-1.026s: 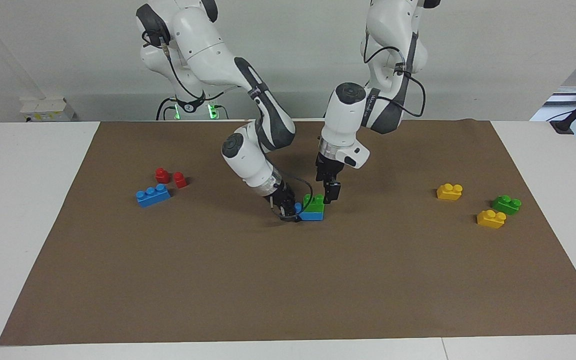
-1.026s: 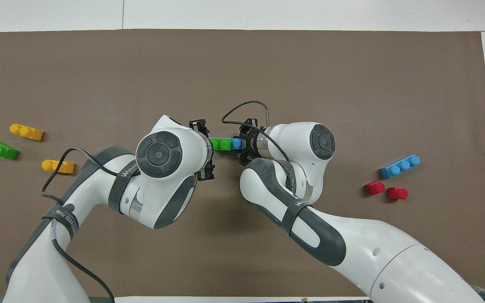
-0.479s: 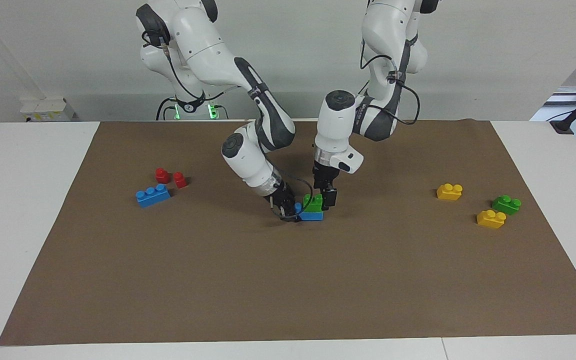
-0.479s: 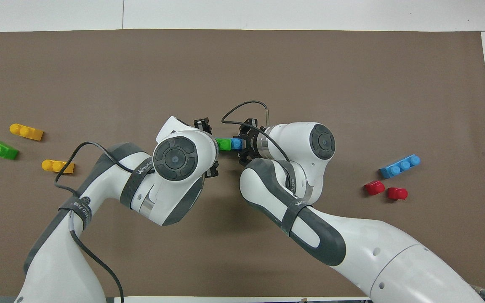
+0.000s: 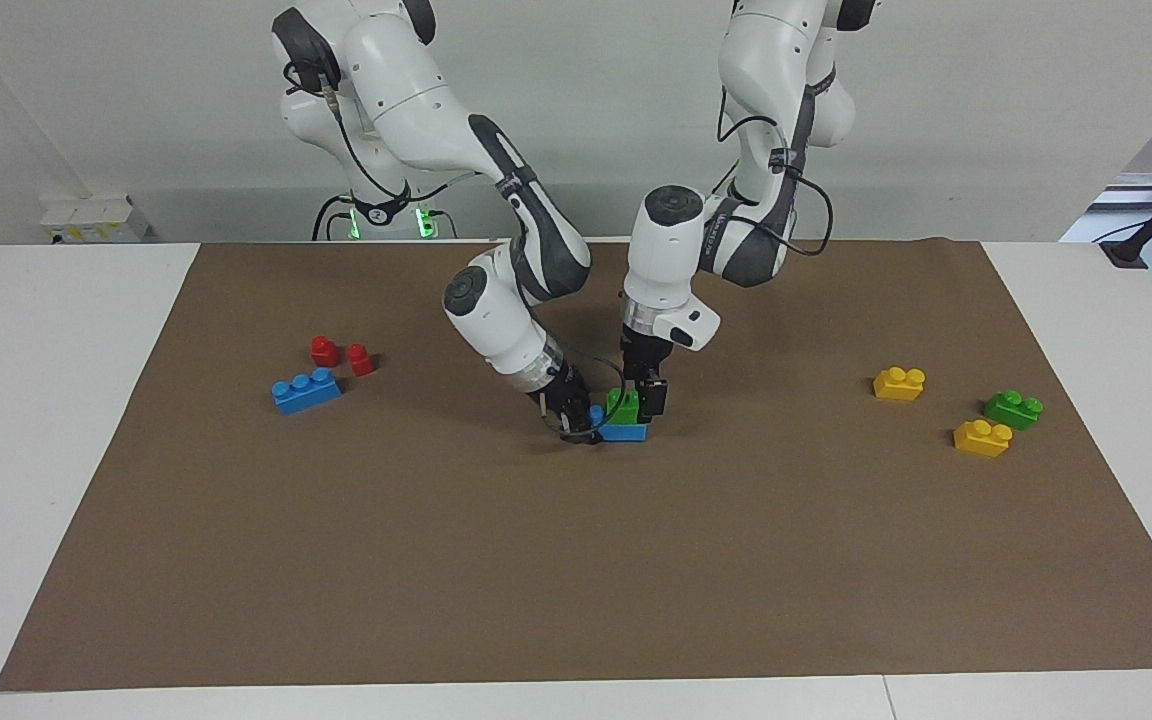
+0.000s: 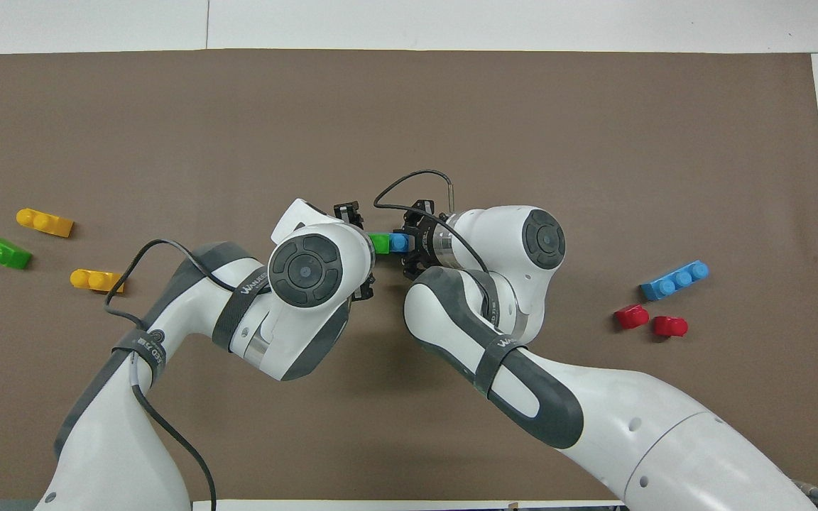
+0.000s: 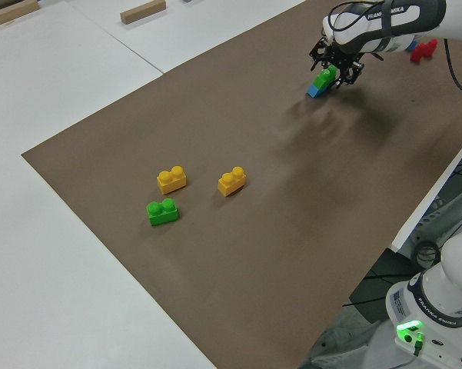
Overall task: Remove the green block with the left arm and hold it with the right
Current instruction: 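Pull the green brick off with the left gripper while the right gripper holds blue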
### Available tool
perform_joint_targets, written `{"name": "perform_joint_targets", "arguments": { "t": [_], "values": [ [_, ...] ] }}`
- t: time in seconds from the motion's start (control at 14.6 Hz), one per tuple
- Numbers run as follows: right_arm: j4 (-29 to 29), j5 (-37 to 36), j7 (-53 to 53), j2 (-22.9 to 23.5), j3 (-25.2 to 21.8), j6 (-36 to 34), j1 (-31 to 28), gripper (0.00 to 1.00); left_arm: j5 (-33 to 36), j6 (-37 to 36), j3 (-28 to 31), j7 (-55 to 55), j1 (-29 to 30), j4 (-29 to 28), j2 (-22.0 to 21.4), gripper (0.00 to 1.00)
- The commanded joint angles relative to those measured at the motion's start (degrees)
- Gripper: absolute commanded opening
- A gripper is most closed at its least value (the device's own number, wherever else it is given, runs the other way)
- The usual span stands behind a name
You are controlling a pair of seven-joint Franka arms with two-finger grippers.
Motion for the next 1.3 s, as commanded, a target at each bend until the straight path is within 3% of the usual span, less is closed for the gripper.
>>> {"name": "perform_joint_targets", "arguments": {
  "t": [0.0,0.07,0.48,0.96,1.09,1.23],
  "values": [
    [-0.6,1.0,-0.3,0.6,0.2,1.6,-0.4,0.0,2.3,0.8,0.6,-1.6,-0.9,0.9,1.0,0.13],
    [-0.6,1.0,-0.2,0.6,0.2,1.6,-0.4,0.0,2.4,0.8,0.6,-1.0,-0.9,0.9,0.9,0.0],
    [-0.5,1.0,0.0,0.6,0.2,1.6,-0.4,0.0,3.4,0.1,0.4,-0.9,-0.9,0.9,0.0,0.0],
    [0.0,1.0,0.1,0.4,0.1,1.2,-0.5,0.0,3.3,-9.8,0.7,1.3,0.1,1.0,-9.0,0.0],
    [0.2,0.8,-0.1,-1.9,-0.1,-2.4,-4.0,0.0,3.0,-13.0,0.4,3.7,2.5,1.1,-11.0,0.0],
    [2.1,-0.1,-0.6,-4.9,-0.2,-11.2,-8.4,0.0,2.4,-15.6,0.5,8.3,4.5,1.2,-12.5,0.0]
  ]
}}
